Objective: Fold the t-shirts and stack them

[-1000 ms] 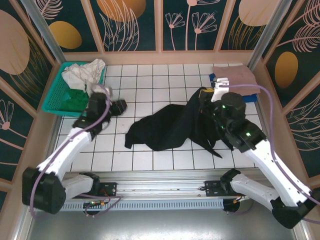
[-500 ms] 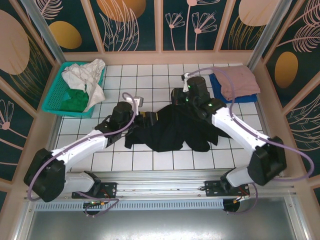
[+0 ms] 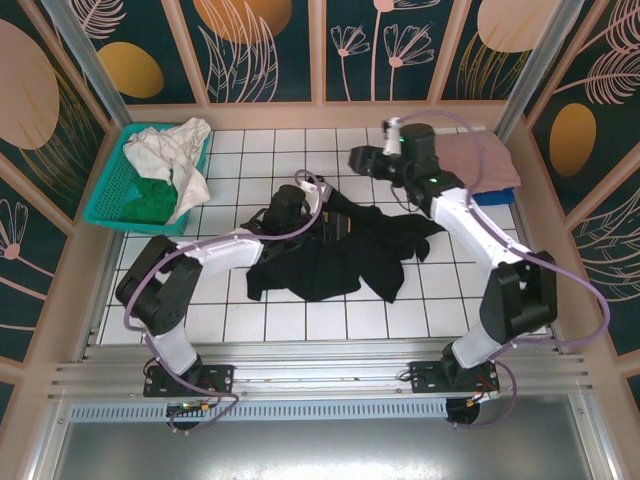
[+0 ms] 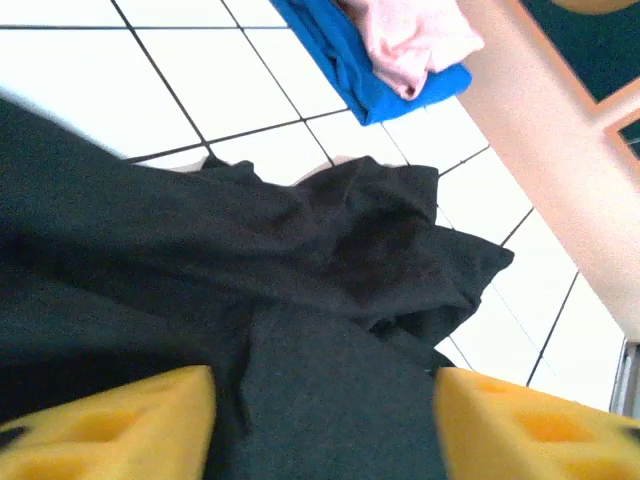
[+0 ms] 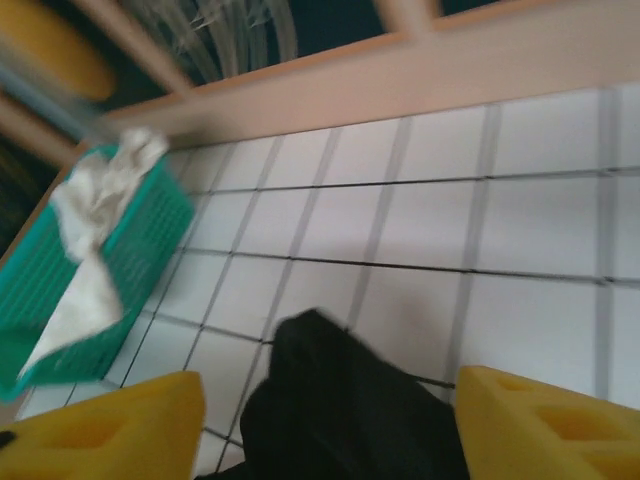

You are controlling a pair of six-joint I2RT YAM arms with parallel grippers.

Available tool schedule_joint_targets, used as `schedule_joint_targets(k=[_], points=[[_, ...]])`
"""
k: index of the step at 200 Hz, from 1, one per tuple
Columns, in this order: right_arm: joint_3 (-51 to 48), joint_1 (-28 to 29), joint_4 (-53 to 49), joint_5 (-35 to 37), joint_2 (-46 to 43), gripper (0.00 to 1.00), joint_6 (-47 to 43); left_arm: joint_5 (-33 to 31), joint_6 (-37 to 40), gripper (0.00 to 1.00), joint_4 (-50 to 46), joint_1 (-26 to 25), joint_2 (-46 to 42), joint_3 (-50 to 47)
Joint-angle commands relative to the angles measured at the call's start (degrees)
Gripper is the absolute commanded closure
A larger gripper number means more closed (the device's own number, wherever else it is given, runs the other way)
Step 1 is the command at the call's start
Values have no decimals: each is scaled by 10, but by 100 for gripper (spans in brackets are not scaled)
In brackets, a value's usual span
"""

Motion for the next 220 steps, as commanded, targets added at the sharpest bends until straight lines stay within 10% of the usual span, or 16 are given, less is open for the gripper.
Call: schedule_joint_targets(k=[1, 20, 60, 112, 185, 220], points=[[-95, -19, -30, 25, -111, 26, 6, 22, -1, 51, 0, 0, 39, 25], [-193, -19, -44, 59, -196, 26, 27, 22, -9, 57, -16, 1, 58, 41], [-372, 27, -74, 111, -306, 26, 131, -133, -30, 35, -182, 1, 53, 74], [-455, 106, -16, 139, -220, 27, 224, -190, -38, 30, -219, 0, 10, 45], [-475, 98, 2, 168, -223, 29, 224, -150, -73, 31, -216, 0, 98, 101], [-493, 86, 34, 135, -227, 50, 221, -139, -85, 31, -214, -1, 114, 110]])
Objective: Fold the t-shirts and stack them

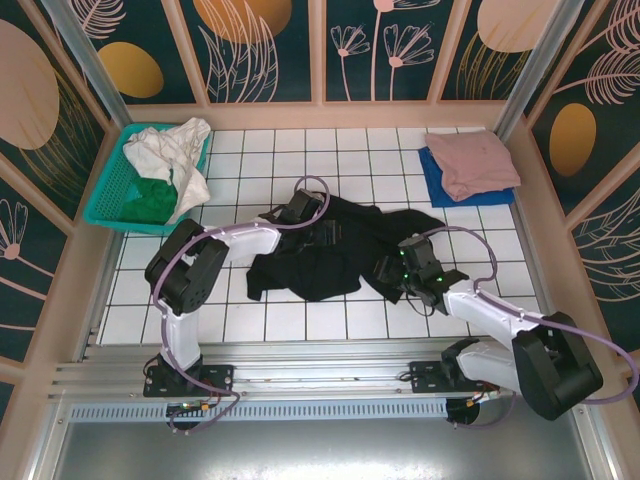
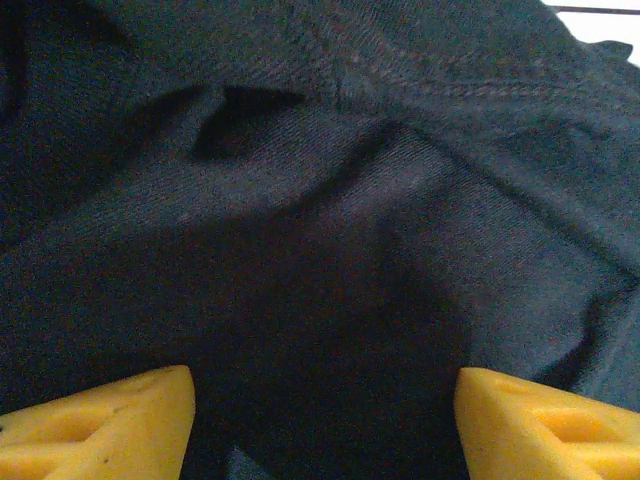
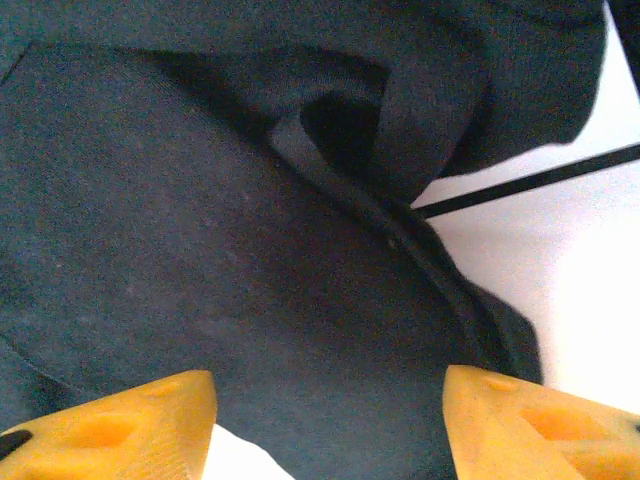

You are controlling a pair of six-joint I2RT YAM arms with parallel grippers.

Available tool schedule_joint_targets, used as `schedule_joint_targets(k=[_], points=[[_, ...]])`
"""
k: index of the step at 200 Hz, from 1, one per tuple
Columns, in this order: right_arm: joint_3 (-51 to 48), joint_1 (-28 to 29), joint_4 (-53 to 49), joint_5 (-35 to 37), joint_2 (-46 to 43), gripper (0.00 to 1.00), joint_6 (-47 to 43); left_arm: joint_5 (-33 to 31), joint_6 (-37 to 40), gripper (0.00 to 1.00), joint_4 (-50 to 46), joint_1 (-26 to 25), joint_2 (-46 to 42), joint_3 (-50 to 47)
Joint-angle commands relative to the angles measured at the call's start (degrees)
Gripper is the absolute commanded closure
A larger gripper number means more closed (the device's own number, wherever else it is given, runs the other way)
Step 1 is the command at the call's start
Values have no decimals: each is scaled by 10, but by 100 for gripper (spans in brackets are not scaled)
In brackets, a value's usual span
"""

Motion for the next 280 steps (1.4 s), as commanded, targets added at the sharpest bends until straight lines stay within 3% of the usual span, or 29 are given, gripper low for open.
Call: schedule_joint_targets(k=[1, 17, 38, 62, 95, 135, 159, 171, 185, 229, 249, 280], points=[[-14, -5, 29, -10, -3, 50, 6, 18, -18, 31, -9, 0, 14, 20], [-11, -5, 31, -18, 6, 60, 6, 28, -17, 40, -3, 0, 9, 20], [-6, -5, 30, -22, 10, 78, 5, 27, -11, 74, -10, 0, -1, 27], [14, -1, 11, -21, -3, 91, -2, 3, 13, 100, -45, 3, -26, 44], [40, -4, -41, 10, -55, 93, -17, -2, 18, 100, -57, 34, -93, 23], [31, -41, -77, 25, -84, 57, -28, -41, 28, 100, -76, 93, -214, -45], [14, -46, -56, 3, -76, 52, -28, -100, 48, 100, -121, 107, -251, -58], [8, -45, -33, -25, -71, 50, -25, -113, 53, 82, -144, 107, -253, -56], [2, -43, -3, -55, -62, 50, -18, -70, 55, 64, -137, 105, -259, -70], [-7, 1, 100, -100, -7, 49, 12, -37, 25, 45, -82, 10, -257, -120], [-14, 9, 142, -113, 16, 49, 26, -26, 11, 28, -63, -15, -219, -133], [-25, 23, 238, -136, 48, 50, 47, 4, -9, 21, -26, -34, -175, -126]])
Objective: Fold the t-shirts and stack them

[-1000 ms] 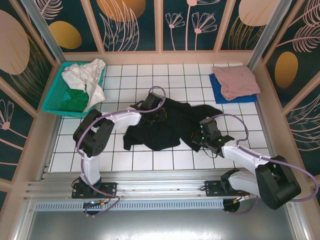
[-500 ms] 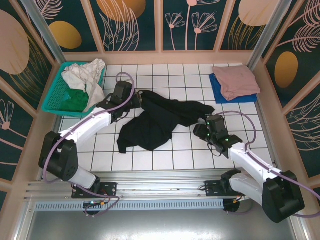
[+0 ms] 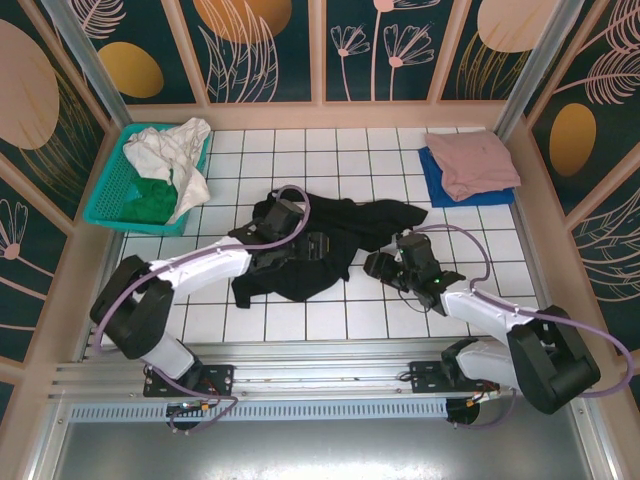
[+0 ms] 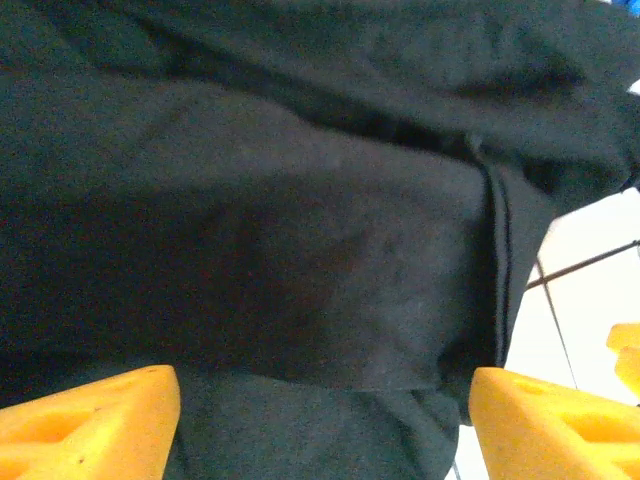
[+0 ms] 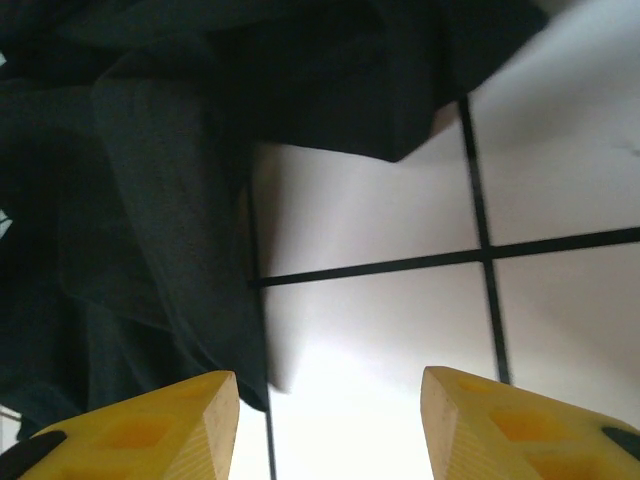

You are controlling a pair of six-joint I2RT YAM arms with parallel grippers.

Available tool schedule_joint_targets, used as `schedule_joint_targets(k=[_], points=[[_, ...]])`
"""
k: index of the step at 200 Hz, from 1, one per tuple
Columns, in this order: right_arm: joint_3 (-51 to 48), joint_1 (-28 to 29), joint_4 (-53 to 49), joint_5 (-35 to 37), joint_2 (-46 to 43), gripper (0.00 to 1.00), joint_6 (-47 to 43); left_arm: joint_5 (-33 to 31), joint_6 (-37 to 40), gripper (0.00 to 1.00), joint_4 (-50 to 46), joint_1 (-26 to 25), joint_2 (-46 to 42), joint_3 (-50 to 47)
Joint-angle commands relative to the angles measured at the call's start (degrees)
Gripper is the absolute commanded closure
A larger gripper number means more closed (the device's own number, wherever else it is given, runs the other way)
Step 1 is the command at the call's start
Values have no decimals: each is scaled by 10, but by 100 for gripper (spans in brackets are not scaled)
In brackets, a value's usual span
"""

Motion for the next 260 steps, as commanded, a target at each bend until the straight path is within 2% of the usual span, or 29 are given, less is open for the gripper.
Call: schedule_joint_targets(k=[1, 21, 47, 67, 102, 110, 129, 142, 162, 180, 196, 216, 241, 260], points=[[-14, 10, 108, -27, 22, 51, 27, 28, -23, 21, 41, -9, 28, -1], [-22, 7, 122, -17, 34, 62, 41, 25, -18, 20, 46, -38, 50, 31], [-45, -74, 60, -1, -10, 64, 42, -30, 17, 21, -24, -101, 119, 116], [-69, -134, 20, -7, -65, 64, 20, -44, 26, 24, -54, -132, 174, 163], [-82, -151, -17, -15, -117, 63, 3, -115, 33, 26, -126, -140, 244, 228], [-89, -152, -7, -23, -121, 63, 5, -133, 37, 32, -146, -140, 253, 242], [-104, -150, 21, -48, -121, 63, 11, -189, 42, 68, -190, -141, 258, 271], [-108, -144, 43, -65, -120, 63, 15, -240, 52, 83, -220, -137, 243, 286], [-108, -99, 84, -67, -111, 59, 20, -291, 71, 97, -253, -107, 185, 305], [-91, -30, 120, -44, -82, 56, 18, -270, 94, 100, -242, -58, 106, 305], [-66, 42, 159, -24, -35, 53, 11, -243, 110, 100, -230, -20, 45, 309], [-11, 125, 189, -5, 52, 50, 0, -264, 121, 100, -232, 15, 6, 306], [93, 222, 155, 55, 175, 40, -23, -268, 114, 100, -234, 65, -22, 282], [174, 269, 129, 84, 259, 36, -36, -249, 109, 100, -214, 101, -47, 253]])
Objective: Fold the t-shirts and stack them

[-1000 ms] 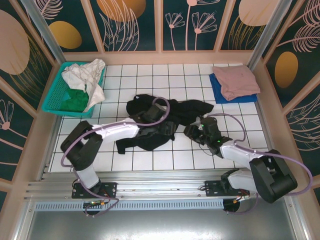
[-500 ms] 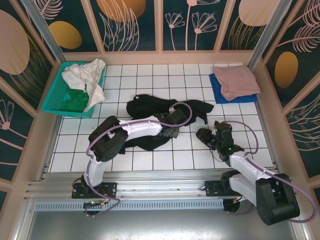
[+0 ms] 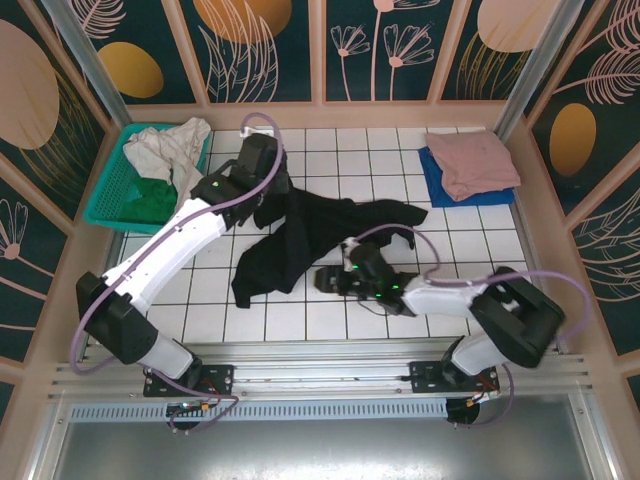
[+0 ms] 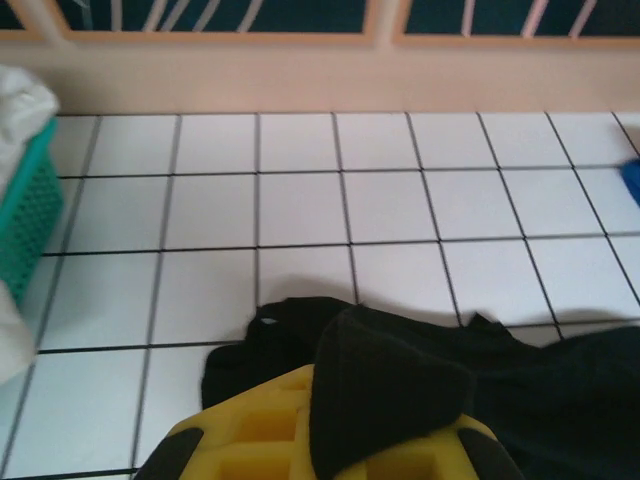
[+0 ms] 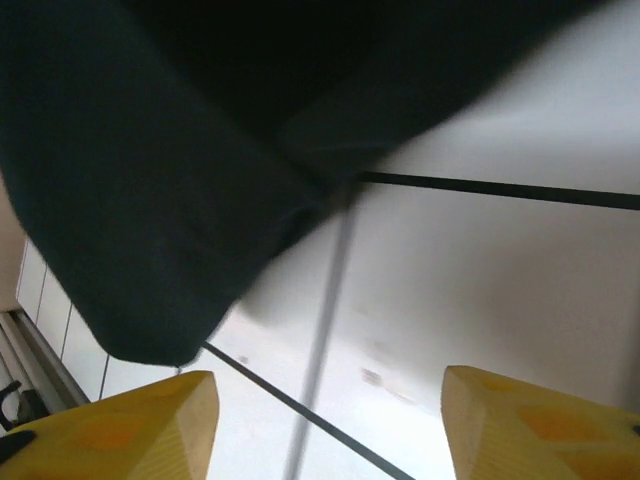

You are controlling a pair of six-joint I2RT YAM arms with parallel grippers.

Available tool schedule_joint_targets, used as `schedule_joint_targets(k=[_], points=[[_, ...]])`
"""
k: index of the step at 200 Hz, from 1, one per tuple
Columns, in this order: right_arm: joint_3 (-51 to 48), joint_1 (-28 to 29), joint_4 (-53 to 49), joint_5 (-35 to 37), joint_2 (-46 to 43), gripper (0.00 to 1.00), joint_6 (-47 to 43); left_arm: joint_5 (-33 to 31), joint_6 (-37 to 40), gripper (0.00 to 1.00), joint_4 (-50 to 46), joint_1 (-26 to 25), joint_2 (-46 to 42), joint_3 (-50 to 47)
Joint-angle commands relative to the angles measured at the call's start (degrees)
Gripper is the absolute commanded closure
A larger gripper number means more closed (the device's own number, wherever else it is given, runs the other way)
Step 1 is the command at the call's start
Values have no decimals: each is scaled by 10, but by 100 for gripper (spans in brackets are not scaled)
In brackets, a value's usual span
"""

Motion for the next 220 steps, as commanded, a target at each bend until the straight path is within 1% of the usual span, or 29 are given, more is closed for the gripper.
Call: schedule_joint_targets(k=[1, 20, 33, 43, 51, 58, 67, 74, 78, 84, 94, 103, 114, 120, 129, 140, 142, 149, 155, 164, 167, 169, 176, 185, 201, 213, 220], points=[[84, 52, -10, 65, 84, 35, -31, 9, 8, 100, 2, 35, -4, -42], [160, 79, -44, 93, 158, 29, -39, 16, 9, 100, 9, 60, -18, -51], [199, 91, -52, 126, 195, 28, -54, 16, 10, 100, 8, 68, -23, -50], [224, 94, -49, 137, 220, 27, -57, 17, 12, 100, 10, 72, -27, -50], [243, 93, -52, 148, 241, 30, -57, 19, 12, 100, 12, 76, -31, -51], [265, 92, -68, 161, 258, 37, -58, 19, 12, 100, 12, 79, -34, -51], [296, 88, -115, 177, 276, 55, -61, 17, 12, 100, 10, 86, -38, -48], [315, 85, -160, 208, 276, 69, -63, 14, 11, 100, 4, 93, -41, -40], [320, 83, -183, 223, 269, 75, -68, 12, 10, 100, -2, 97, -44, -33], [325, 75, -218, 240, 250, 82, -77, 7, 11, 100, -9, 103, -48, -22], [329, 58, -279, 273, 199, 90, -96, -6, 19, 100, -16, 107, -56, 1], [337, 39, -326, 289, 136, 95, -132, -15, 33, 100, -19, 107, -64, 28], [373, 13, -385, 300, 64, 99, -195, -3, 55, 100, -18, 107, -73, 69], [403, -3, -411, 290, 24, 100, -234, 10, 64, 100, -15, 108, -77, 92], [465, -28, -448, 242, -12, 100, -294, 29, 78, 100, -2, 108, -81, 124], [558, -69, -497, 146, -22, 100, -351, 43, 88, 100, 19, 107, -85, 163], [576, -77, -504, 140, -21, 100, -366, 45, 90, 100, 23, 107, -84, 170], [630, -107, -525, 97, -13, 99, -398, 45, 93, 100, 37, 107, -80, 195], [673, -138, -543, 42, 1, 99, -416, 39, 92, 100, 49, 108, -73, 215], [737, -192, -564, -28, 34, 99, -444, 25, 91, 100, 72, 107, -54, 242], [760, -201, -570, -44, 48, 99, -447, 24, 92, 100, 81, 107, -47, 252], [776, -220, -573, -51, 59, 99, -447, 24, 95, 100, 87, 107, -39, 258], [837, -254, -591, -51, 99, 100, -441, 18, 108, 100, 106, 107, -13, 285], [944, -278, -627, -32, 161, 100, -446, 4, 117, 100, 108, 107, 30, 341], [1170, -305, -693, 35, 282, 100, -447, -3, 146, 100, 93, 107, 114, 470], [1330, -319, -725, 69, 352, 100, -434, 12, 155, 100, 73, 107, 167, 572], [1377, -324, -730, 73, 367, 100, -426, 29, 158, 100, 67, 107, 181, 612]])
